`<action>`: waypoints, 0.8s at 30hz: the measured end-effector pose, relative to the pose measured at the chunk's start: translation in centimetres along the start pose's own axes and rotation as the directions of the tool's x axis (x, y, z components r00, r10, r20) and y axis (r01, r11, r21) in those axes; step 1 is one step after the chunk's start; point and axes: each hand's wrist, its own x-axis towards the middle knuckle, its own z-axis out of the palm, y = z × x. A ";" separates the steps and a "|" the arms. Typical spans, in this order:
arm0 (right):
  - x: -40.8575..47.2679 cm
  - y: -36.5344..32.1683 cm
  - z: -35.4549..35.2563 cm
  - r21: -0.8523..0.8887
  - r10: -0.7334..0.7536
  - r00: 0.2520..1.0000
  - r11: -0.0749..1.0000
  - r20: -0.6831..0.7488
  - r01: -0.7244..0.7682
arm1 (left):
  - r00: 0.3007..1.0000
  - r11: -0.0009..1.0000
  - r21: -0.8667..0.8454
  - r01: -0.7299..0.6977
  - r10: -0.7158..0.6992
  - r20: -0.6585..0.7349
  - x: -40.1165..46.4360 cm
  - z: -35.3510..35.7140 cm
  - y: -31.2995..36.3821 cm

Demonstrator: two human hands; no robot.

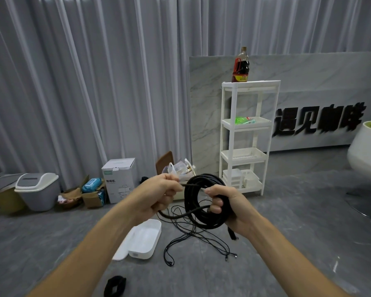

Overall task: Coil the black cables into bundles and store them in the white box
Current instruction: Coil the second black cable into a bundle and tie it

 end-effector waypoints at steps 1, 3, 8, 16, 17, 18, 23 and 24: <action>0.0 0.0 -0.1 -0.004 0.006 1.000 1.000 -0.009 -0.006 | 1.000 0.996 0.084 -0.010 0.011 -0.015 -0.2 -0.2 0.5; -0.2 0.0 -0.2 0.033 0.010 1.000 0.999 -0.024 -0.009 | 0.995 0.997 0.022 -0.071 0.073 -0.072 -0.5 -0.6 0.9; -0.2 -0.1 -0.2 0.048 -0.006 1.000 0.999 -0.031 0.007 | 0.990 0.995 -0.073 -0.069 0.059 -0.125 -0.7 -1.4 0.5; 0.5 0.4 -0.5 -0.143 -0.063 0.988 0.989 -0.140 0.043 | 0.953 0.891 0.442 -0.101 0.215 -0.215 -0.6 -1.4 -0.5; 0.5 0.5 -0.6 -0.152 -0.064 0.988 0.988 -0.143 0.042 | 0.943 0.872 0.479 -0.103 0.238 -0.231 -0.5 -1.5 -0.6; 0.5 0.6 -0.7 -0.170 -0.073 0.987 0.984 -0.146 0.048 | 0.934 0.845 0.523 -0.108 0.266 -0.238 -0.3 -1.5 -0.6; 0.8 1.1 -0.7 -0.296 -0.160 0.969 0.950 -0.188 0.099 | 0.891 0.623 0.774 -0.110 0.408 -0.201 0.4 -0.9 -0.5; 0.8 1.0 -0.6 -0.305 -0.177 0.965 0.946 -0.191 0.113 | 0.876 0.591 0.796 -0.130 0.445 -0.187 0.5 -0.9 -0.5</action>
